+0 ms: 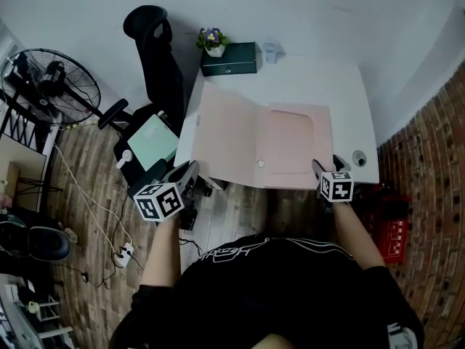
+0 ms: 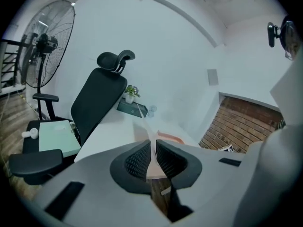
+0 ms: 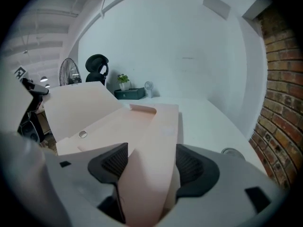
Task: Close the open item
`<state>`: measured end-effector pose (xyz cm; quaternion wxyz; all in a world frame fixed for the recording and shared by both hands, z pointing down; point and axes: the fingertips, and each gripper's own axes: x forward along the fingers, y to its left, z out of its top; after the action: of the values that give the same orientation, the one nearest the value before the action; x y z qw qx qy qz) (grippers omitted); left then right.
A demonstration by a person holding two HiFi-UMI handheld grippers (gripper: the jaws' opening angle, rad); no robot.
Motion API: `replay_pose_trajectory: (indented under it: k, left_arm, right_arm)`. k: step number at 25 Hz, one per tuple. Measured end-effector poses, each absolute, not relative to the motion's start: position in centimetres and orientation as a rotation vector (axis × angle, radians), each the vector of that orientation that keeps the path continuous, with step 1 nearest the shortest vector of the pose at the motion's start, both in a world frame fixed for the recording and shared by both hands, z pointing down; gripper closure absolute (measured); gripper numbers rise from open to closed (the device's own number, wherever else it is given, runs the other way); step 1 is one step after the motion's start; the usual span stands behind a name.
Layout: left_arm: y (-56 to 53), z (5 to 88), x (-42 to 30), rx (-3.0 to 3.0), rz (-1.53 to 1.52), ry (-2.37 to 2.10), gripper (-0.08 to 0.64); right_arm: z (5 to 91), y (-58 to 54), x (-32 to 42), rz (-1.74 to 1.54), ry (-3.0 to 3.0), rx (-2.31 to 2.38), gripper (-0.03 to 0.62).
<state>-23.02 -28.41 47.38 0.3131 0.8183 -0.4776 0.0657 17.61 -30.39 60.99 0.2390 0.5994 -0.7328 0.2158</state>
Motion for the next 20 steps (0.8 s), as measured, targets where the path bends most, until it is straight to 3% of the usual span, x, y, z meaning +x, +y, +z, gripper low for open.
replay_pose_trajectory:
  k: [9, 20]
  left_arm:
    - [-26.6, 42.9, -18.1, 2.231, 0.146, -1.256, 0.509]
    - [-24.6, 39.3, -8.6, 2.359, 0.172, -1.164, 0.511]
  right_arm:
    - [60.4, -29.5, 17.3, 0.703, -2.12, 1.488, 0.256]
    - [56.3, -26.0, 17.1, 0.809, -2.363, 1.252, 0.287]
